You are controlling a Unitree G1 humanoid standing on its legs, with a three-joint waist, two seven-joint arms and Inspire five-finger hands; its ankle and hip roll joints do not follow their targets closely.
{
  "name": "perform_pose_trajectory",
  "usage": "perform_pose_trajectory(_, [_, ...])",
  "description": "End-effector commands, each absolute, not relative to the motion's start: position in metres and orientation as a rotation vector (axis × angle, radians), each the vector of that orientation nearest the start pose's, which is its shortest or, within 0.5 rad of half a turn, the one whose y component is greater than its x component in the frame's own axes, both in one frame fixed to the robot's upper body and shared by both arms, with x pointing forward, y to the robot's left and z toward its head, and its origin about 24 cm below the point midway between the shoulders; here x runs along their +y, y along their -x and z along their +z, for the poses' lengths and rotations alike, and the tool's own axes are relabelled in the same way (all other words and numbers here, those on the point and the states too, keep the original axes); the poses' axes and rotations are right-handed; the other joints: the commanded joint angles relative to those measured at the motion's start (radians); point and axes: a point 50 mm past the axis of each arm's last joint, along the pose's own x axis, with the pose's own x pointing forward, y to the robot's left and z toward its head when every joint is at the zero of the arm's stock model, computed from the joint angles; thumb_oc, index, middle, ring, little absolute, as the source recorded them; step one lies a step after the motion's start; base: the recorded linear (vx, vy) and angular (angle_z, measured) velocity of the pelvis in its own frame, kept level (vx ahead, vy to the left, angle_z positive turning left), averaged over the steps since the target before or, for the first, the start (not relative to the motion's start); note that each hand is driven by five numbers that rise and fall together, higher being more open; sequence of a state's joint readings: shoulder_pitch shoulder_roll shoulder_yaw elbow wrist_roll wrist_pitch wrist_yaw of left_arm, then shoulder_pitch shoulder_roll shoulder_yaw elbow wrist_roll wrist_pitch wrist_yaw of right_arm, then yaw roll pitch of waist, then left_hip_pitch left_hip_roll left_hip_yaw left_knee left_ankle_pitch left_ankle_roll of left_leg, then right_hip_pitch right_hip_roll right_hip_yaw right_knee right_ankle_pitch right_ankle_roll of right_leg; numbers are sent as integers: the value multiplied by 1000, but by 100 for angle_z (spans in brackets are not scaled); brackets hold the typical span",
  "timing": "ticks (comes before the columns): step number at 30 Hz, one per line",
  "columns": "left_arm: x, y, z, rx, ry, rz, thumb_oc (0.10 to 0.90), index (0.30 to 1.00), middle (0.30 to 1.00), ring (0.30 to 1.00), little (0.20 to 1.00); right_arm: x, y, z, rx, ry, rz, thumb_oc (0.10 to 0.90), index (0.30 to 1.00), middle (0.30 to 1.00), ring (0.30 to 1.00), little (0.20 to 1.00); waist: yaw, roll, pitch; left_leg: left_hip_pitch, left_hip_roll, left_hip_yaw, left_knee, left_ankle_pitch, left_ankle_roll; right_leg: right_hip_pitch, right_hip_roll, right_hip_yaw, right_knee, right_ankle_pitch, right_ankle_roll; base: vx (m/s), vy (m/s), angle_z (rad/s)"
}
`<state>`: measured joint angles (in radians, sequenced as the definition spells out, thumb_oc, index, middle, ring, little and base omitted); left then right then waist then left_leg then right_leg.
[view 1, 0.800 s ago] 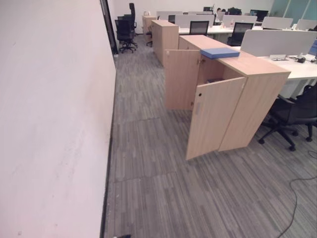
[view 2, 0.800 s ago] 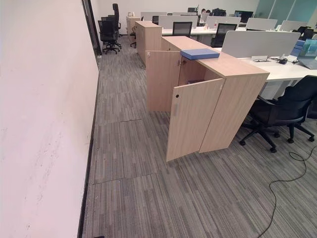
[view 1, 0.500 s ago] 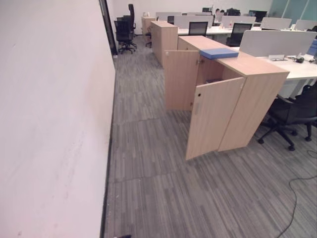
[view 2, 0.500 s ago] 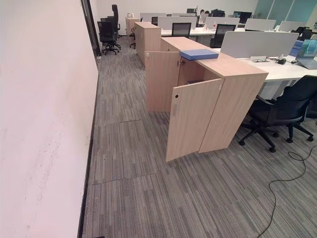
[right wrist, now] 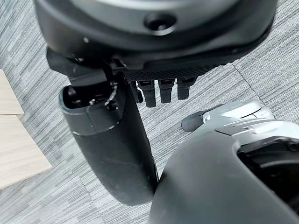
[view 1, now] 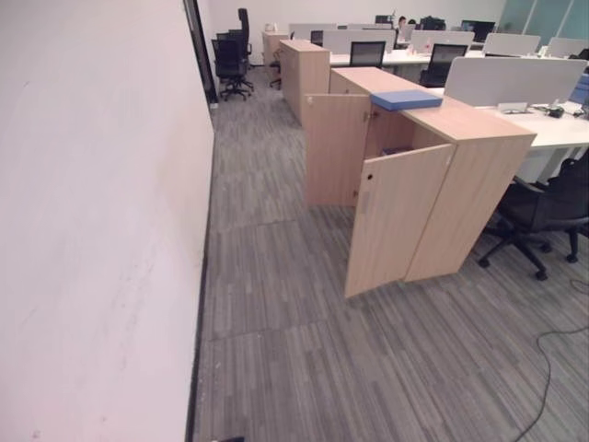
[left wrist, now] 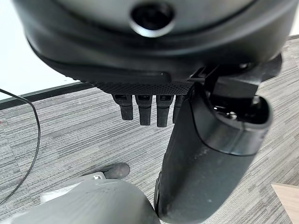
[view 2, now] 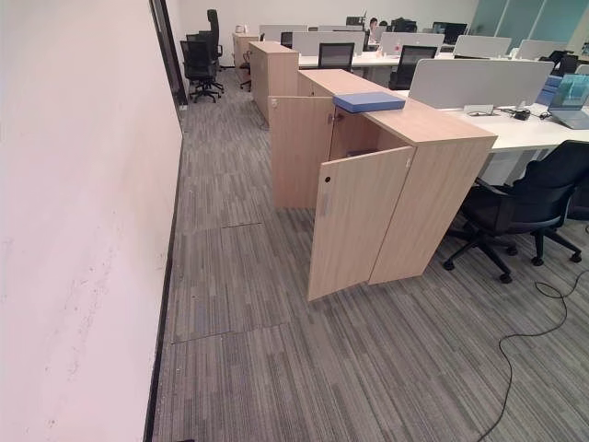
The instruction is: Put the empty folder in the office cabinet
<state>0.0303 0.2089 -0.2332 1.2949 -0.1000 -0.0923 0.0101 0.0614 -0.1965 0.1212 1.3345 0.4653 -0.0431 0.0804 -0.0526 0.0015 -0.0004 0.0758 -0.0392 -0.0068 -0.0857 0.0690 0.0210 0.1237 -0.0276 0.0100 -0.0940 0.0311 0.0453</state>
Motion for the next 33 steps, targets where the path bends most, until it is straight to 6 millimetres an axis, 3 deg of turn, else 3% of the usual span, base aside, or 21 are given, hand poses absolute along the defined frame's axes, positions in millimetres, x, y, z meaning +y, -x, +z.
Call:
perform_pose_trajectory(1, [205,-77,-171,1254,-277,-74,800,900,900,900,900,-218,-52,-173,1346,-63,-154,800,900,900,900,900,1,0,25,66,-24,-59,-2,-150,-10,2,12,11,7,-24,46,0,0,0])
perform_pose_trajectory(7, [199,-89,-169,1219,-345,-163,800,900,900,900,900,-210,-60,-173,1398,252,155,800,900,900,900,900,10,-3,28,65,-23,-70,-2,-147,-11,6,14,2,7,-27,41,-2,-6,0])
perform_pose_trajectory(14, [199,-92,-168,1210,-360,-178,800,900,900,900,900,-210,-60,-173,1411,380,274,800,900,900,900,900,12,-5,35,63,-19,-81,-2,-144,-14,10,18,-7,7,-34,36,-8,-36,5])
perform_pose_trajectory(23, [199,-96,-167,1189,-360,-165,800,900,900,900,900,-223,-64,-171,1416,336,194,800,900,900,900,900,17,3,64,57,9,-99,-2,-129,-15,-27,35,-13,71,-63,12,-14,-60,6])
perform_pose_trajectory(29, [209,-108,-162,1142,-299,-39,800,900,900,900,900,-239,-75,-165,1387,340,122,800,900,900,900,900,39,-12,153,-144,-7,-69,336,-160,-46,-77,22,-47,199,-132,-23,-80,-66,14])
perform_pose_trajectory(32, [210,-104,-163,1151,-267,-9,800,900,900,900,900,-242,-79,-164,1377,362,124,800,900,900,900,900,49,-16,164,-220,9,-38,365,-134,-41,-84,12,-56,214,-150,-27,56,-11,15])
perform_pose_trajectory(33, [212,-100,-164,1163,-291,-21,800,900,900,900,900,-243,-76,-164,1381,379,138,800,900,900,900,900,59,-17,160,-250,12,-42,311,-105,-41,-76,13,-53,199,-150,-25,117,-1,-7])
